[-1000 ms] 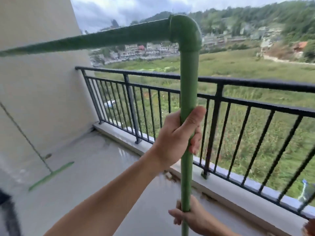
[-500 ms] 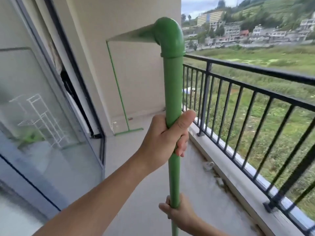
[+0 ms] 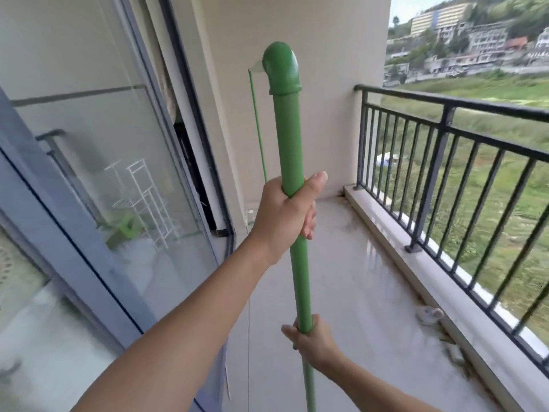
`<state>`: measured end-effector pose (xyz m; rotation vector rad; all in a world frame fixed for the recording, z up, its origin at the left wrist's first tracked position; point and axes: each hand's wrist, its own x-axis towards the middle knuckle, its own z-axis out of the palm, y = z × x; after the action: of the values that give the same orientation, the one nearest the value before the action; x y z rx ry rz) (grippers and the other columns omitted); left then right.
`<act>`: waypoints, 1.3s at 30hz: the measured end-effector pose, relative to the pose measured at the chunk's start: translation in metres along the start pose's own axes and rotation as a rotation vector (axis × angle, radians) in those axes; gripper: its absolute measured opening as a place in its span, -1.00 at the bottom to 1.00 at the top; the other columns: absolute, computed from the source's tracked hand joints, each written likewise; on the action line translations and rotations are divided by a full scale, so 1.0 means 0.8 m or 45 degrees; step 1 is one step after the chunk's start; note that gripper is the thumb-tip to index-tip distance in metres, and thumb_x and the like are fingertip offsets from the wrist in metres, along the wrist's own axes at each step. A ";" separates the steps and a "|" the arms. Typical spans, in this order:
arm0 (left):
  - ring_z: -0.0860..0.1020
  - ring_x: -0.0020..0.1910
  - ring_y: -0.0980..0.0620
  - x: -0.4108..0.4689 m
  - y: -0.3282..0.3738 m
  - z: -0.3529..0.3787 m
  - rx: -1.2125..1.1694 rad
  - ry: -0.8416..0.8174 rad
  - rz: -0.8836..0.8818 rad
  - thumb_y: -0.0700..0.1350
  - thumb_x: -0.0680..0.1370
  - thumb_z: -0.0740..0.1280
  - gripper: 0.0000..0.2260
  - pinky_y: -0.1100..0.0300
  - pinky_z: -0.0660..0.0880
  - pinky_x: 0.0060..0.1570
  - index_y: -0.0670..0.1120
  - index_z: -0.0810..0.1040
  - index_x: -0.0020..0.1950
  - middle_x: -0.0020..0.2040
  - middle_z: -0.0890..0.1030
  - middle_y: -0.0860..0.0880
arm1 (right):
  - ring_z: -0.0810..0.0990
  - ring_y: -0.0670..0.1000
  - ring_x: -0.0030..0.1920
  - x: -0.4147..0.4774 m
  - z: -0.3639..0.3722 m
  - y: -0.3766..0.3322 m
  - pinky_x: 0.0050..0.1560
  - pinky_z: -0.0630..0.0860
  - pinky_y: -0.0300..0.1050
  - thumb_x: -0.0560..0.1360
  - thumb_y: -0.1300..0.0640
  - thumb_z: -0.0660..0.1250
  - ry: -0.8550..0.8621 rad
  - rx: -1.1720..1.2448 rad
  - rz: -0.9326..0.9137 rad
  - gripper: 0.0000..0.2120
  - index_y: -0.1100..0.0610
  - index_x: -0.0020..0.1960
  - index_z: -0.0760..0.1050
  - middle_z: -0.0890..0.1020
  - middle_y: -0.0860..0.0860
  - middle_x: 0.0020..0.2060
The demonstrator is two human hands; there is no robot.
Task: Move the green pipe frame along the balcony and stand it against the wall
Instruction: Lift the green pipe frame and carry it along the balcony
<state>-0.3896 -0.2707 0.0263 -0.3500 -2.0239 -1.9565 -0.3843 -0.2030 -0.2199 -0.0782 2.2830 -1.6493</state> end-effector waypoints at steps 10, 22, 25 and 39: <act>0.33 -0.62 -0.05 0.129 -0.050 -0.065 -0.016 -0.176 -0.059 -0.07 0.52 0.35 -0.67 0.09 0.47 -0.43 -0.07 0.30 -0.37 -0.57 0.32 -0.08 | 0.50 0.06 -0.37 0.130 0.023 -0.048 -0.38 0.37 -0.12 0.38 0.14 0.43 0.126 0.019 0.110 -0.64 0.08 -0.46 0.31 0.44 -0.03 -0.54; 0.35 -0.60 -0.06 0.238 -0.087 -0.082 0.022 -0.290 -0.042 -0.09 0.53 0.35 -0.70 0.05 0.49 -0.40 -0.09 0.34 -0.34 -0.52 0.36 -0.12 | 0.41 0.03 -0.41 0.252 0.007 -0.078 -0.34 0.35 -0.12 0.25 0.05 0.38 0.170 -0.080 0.137 -0.81 0.12 -0.38 0.40 0.47 0.06 -0.44; 0.36 -0.59 -0.08 0.267 -0.096 -0.076 0.061 -0.263 -0.031 -0.09 0.52 0.36 -0.71 -0.02 0.49 -0.35 -0.11 0.34 -0.34 -0.55 0.38 -0.14 | 0.41 0.01 -0.44 0.283 -0.007 -0.083 -0.38 0.34 -0.16 0.27 0.06 0.39 0.159 -0.101 0.136 -0.79 0.10 -0.40 0.39 0.49 0.03 -0.45; 0.62 -0.15 -0.05 0.370 -0.125 -0.020 0.168 -0.777 -0.016 -0.20 0.55 0.30 -0.92 0.23 0.53 -0.15 -0.16 0.43 -0.01 -0.16 0.59 -0.21 | 0.51 -0.02 -0.38 0.357 -0.120 -0.065 -0.26 0.45 -0.11 0.24 -0.06 0.42 0.240 -0.111 0.183 -0.73 0.06 -0.44 0.42 0.58 -0.03 -0.45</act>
<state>-0.7005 -0.3015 0.0471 -1.0045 -2.4946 -1.8579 -0.6900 -0.1983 -0.2096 0.2260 2.4341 -1.5426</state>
